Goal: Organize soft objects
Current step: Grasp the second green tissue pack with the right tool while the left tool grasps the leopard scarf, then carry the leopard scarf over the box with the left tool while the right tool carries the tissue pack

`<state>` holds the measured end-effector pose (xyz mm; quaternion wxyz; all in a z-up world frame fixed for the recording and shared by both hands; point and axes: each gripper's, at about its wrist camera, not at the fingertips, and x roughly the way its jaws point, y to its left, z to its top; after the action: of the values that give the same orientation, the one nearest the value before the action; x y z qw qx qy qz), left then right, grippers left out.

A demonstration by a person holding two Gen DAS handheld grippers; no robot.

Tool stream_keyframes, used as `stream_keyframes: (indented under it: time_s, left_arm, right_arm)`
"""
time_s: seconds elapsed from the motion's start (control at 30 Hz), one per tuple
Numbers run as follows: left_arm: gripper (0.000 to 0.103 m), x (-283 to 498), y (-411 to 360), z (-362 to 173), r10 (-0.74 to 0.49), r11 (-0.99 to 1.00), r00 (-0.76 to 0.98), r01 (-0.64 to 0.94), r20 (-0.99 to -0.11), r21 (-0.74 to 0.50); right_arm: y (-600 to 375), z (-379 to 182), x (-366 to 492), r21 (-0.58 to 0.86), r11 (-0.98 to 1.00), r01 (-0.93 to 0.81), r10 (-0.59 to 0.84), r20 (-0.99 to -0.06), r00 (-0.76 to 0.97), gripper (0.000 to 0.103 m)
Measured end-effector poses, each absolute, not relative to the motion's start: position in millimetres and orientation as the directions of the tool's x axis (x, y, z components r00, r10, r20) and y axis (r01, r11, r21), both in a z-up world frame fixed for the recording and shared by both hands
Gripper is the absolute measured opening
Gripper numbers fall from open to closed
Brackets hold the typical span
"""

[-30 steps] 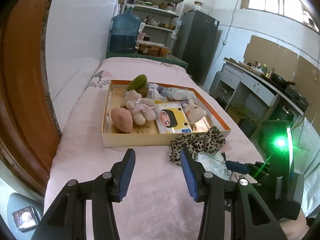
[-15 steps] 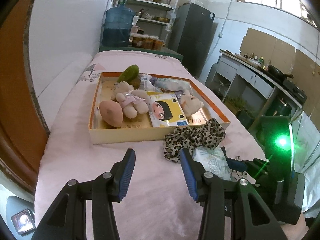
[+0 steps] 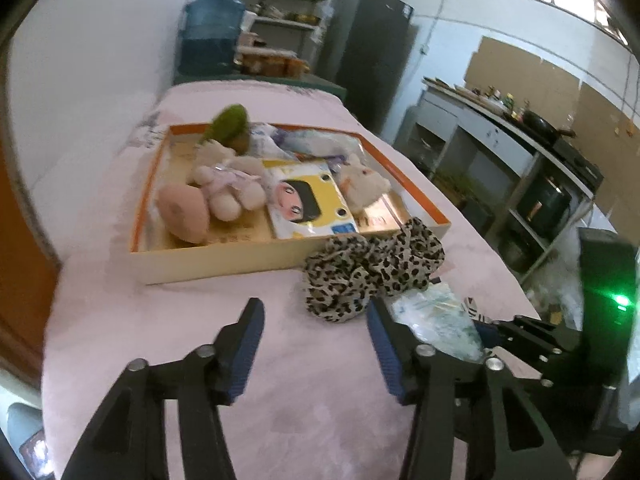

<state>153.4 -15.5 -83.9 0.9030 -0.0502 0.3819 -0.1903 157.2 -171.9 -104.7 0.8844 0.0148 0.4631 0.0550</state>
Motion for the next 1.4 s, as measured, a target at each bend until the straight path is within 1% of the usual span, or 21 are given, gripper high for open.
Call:
stream_keyframes:
  time_s: [0.1, 0.27, 0.47, 0.77, 0.8, 0.83, 0.87, 0.9, 0.93, 1.07, 1.4]
  left_arm:
    - [0.057, 166, -23, -90, -0.413, 0.907, 0.595, 0.337, -0.689, -0.252]
    - [0.057, 185, -35, -99, -0.425, 0.898, 0.556, 0.359, -0.715, -0.254]
    - [0.057, 203, -52, -111, -0.429, 0.892, 0.515, 0.371, -0.742, -0.258]
    - [0.059, 212, -66, -117, -0.41, 0.901, 0.514, 0.36, -0.754, -0.244]
    - [0.057, 212, -68, -117, -0.404, 0.903, 0.517, 0.357, -0.754, -0.239]
    - [0.042, 211, -69, -117, -0.402, 0.905, 0.52, 0.353, -0.753, -0.239]
    - [0.031, 211, -69, -117, -0.401, 0.906, 0.523, 0.347, -0.752, -0.242]
    - [0.014, 210, -68, -117, -0.396, 0.909, 0.529, 0.339, -0.751, -0.241]
    - [0.01, 209, -69, -117, -0.394, 0.911, 0.531, 0.335, -0.75, -0.241]
    - [0.007, 207, -62, -121, -0.427, 0.901, 0.523, 0.313, -0.737, -0.3]
    - [0.006, 193, -55, -109, -0.464, 0.885, 0.553, 0.313, -0.692, -0.344]
  right_arm:
    - [-183, -101, 149, 0.1, 0.993, -0.068, 0.121, -0.812, 0.571, 0.052]
    - [-199, -96, 137, 0.128, 0.991, -0.043, 0.129, -0.803, 0.582, 0.052]
    - [-212, -97, 131, 0.154, 0.988, -0.02, 0.137, -0.803, 0.58, 0.052]
    - [-218, -101, 129, 0.175, 0.984, -0.011, 0.149, -0.8, 0.581, 0.052]
    - [-218, -101, 129, 0.175, 0.984, -0.011, 0.149, -0.801, 0.58, 0.052]
    - [-218, -102, 129, 0.176, 0.984, -0.012, 0.15, -0.801, 0.58, 0.052]
    - [-217, -102, 129, 0.178, 0.984, -0.012, 0.152, -0.801, 0.579, 0.052]
    - [-218, -103, 129, 0.18, 0.984, -0.011, 0.154, -0.802, 0.578, 0.052]
    - [-218, -103, 129, 0.181, 0.983, -0.011, 0.154, -0.802, 0.577, 0.052]
    - [-218, -104, 129, 0.181, 0.983, -0.009, 0.153, -0.801, 0.579, 0.052]
    - [-215, -97, 129, 0.168, 0.986, -0.015, 0.144, -0.787, 0.6, 0.052]
